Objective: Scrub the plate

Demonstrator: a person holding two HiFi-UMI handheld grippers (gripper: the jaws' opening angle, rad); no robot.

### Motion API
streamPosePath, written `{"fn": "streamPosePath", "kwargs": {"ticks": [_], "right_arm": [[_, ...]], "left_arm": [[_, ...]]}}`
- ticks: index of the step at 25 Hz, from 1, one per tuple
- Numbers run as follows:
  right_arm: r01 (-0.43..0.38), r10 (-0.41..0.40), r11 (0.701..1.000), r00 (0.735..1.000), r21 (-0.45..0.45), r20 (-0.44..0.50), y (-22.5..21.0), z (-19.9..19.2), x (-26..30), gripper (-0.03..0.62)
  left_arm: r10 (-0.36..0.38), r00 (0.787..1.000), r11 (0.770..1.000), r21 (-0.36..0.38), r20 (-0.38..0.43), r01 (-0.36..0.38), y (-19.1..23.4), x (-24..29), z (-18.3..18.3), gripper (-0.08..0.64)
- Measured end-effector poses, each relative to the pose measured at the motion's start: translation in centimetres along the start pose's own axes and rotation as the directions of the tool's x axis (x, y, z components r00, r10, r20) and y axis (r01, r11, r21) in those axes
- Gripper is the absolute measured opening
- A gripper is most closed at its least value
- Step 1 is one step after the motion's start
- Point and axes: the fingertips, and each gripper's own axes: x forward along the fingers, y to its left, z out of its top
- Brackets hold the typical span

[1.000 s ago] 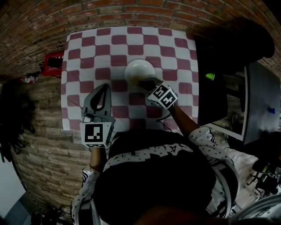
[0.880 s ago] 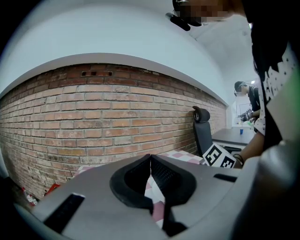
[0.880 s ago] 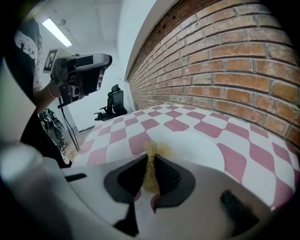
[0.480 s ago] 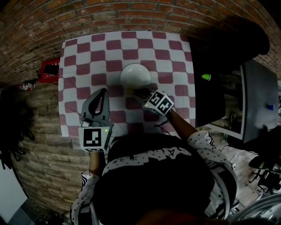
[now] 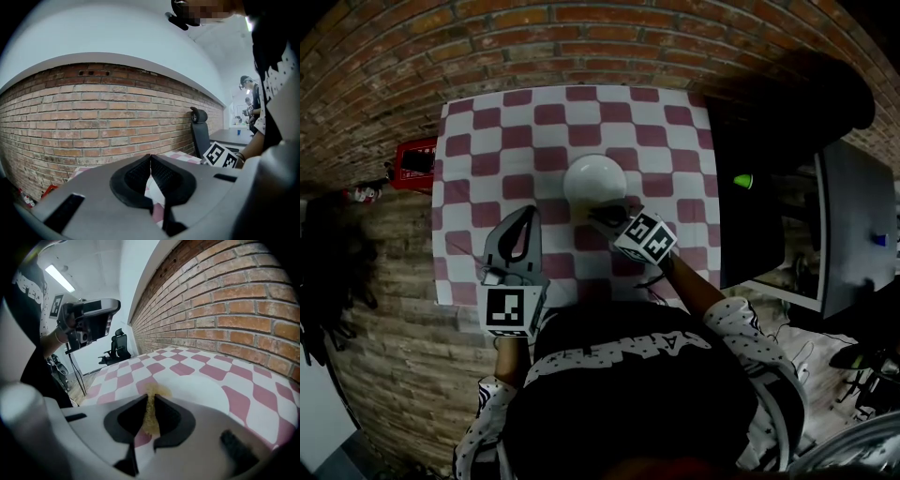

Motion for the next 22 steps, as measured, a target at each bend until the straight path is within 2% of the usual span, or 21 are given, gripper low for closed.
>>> {"fn": "streamPosePath", "kwargs": {"ticks": [3,7,15,22], "right_arm": [[0.037,-0.037,0.999,0.999,0.011,0.022,-1.2,0.6,-0.6,0.052],[0.125,-0.126,0.992,0.991,0.016,0.039,-4.2,1.1,-1.6,0.052],[0.294,-0.293,0.956,0.956,-0.018,0.032,-10.0,1.4,-3.6,0.052],[0.337,-0.338,0.94,0.941,-0.052,-0.002,-11.8,0.7,-3.6,0.052]], "left_arm": [[-0.001,1.0,1.0,0.002,0.0,0.001,0.0,-0.1,0.0,0.012],[0.002,1.0,1.0,0.006,-0.001,-0.002,0.1,-0.3,0.1,0.012],[0.016,1.0,1.0,0.007,-0.004,-0.016,0.5,-0.7,0.2,0.012],[0.035,0.999,0.999,0.01,-0.009,-0.035,1.1,-0.9,0.4,0.012]]}}
